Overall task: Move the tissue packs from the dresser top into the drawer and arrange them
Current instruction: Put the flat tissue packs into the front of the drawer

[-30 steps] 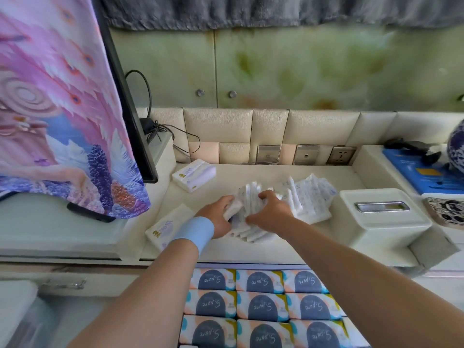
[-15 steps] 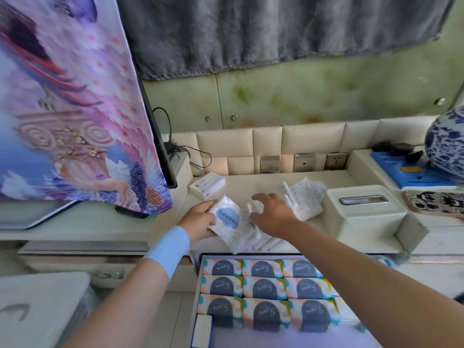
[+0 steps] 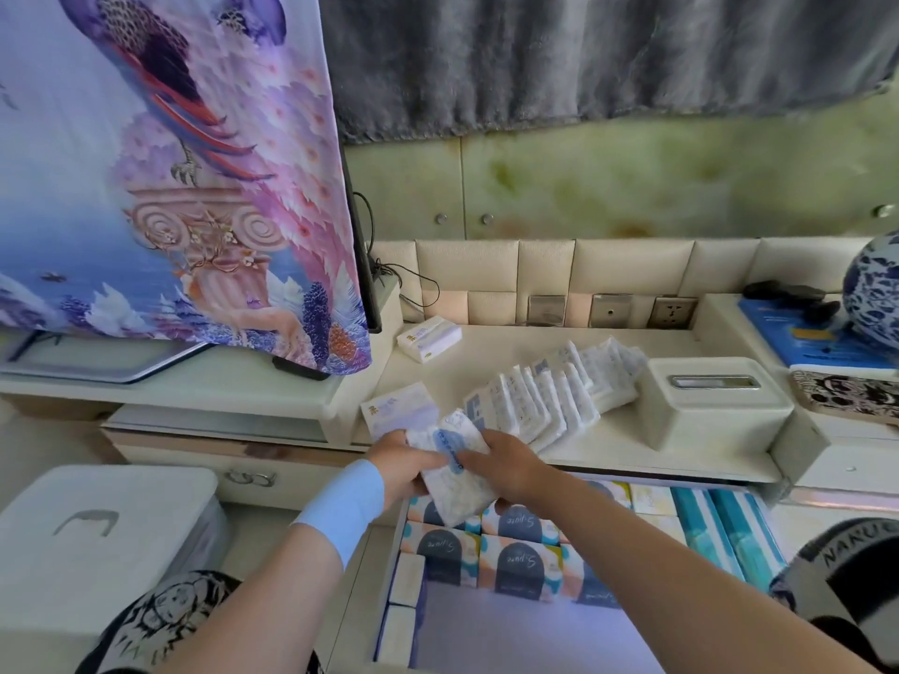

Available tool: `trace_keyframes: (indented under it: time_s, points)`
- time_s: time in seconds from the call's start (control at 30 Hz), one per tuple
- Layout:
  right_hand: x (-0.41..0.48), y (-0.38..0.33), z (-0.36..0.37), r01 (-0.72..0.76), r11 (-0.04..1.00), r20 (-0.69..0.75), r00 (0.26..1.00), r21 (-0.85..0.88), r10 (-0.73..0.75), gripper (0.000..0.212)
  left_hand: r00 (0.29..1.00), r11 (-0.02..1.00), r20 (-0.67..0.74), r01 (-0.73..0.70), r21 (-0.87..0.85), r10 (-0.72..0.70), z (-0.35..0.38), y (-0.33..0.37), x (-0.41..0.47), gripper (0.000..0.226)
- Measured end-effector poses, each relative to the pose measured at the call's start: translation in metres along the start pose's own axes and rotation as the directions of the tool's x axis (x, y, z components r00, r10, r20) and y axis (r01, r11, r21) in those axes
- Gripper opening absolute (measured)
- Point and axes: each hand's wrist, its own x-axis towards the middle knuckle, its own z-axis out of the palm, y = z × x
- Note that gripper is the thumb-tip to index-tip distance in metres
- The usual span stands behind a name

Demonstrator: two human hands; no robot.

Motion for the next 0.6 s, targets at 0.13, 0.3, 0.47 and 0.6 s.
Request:
trace_keyframes:
  time_s: [0.13, 0.3, 0.47, 0.6]
  points:
    - [0.015, 0.011, 0.008, -0.015, 0.967, -0.184, 0.982, -0.255, -0.033, 0.032, 0.998, 0.976, -0.059, -0.001, 0.217, 0.015, -0.007, -0.007, 0.009, 0.029]
    - [0.039, 0.021, -0.015, -0.051, 0.883, -0.403, 0.901, -0.466, -0.160, 0.032, 0.993, 0.829, -0.039, -0.072, 0.554, 0.113, -0.021, -0.015, 0.022, 0.018]
    - [0.064, 0.011, -0.017, -0.275, 0.770, -0.484, 0.874, -0.576, -0.050, 0.046, 0.996, 0.792, 0.081, -0.018, 0.610, -0.040, -0.030, -0.035, 0.032, 0.054]
    - [0.088, 0.016, -0.011, -0.339, 0.798, -0.502, 0.863, -0.499, 0.053, 0.068, 0.988, 0.679, 0.136, -0.048, 0.733, -0.078, -0.028, -0.047, 0.029, 0.060]
